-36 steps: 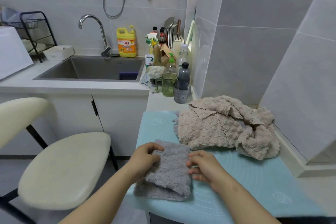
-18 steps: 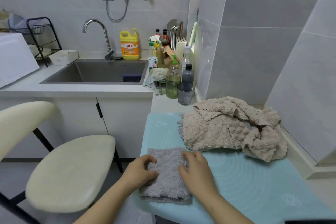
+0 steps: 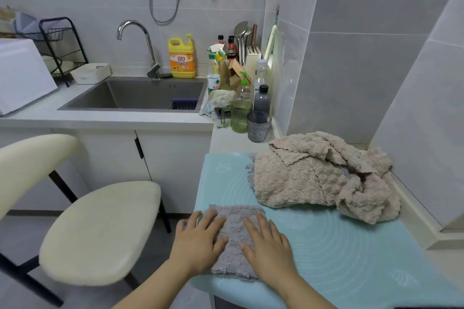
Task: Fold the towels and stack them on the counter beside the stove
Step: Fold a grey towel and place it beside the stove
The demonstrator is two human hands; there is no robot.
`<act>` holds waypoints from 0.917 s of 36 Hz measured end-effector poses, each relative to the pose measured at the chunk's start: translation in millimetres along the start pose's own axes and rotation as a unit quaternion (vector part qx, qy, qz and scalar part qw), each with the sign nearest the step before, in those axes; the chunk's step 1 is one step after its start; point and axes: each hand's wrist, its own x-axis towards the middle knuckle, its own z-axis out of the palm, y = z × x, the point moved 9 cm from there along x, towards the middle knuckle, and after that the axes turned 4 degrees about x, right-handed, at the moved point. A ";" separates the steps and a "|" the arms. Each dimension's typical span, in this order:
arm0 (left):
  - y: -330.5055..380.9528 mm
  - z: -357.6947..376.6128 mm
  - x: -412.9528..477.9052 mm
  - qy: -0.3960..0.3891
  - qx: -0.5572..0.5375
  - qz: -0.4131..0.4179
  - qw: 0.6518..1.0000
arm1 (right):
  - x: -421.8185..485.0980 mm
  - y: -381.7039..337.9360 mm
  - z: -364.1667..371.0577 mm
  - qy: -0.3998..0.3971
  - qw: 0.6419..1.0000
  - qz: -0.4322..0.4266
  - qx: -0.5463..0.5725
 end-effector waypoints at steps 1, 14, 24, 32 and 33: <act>4.1 -2.1 -0.3 -0.009 -0.005 0.001 1.000 | 0.2 2.1 0.9 -0.003 1.000 0.008 0.007; -1.2 12.5 -4.4 -0.148 -0.177 -0.127 0.965 | -12.3 -6.0 -11.9 0.066 0.995 0.015 0.068; 3.6 -12.4 -8.9 -0.068 -0.419 -0.123 0.897 | -24.2 12.5 -17.6 0.076 0.876 0.071 0.470; 33.2 -27.8 -25.6 -0.136 -0.662 -0.124 0.726 | -70.3 26.3 -30.5 0.109 0.672 0.117 0.723; 36.8 -25.3 -30.9 -0.156 -0.679 -0.133 0.705 | -78.1 26.3 -29.9 0.110 0.657 0.122 0.736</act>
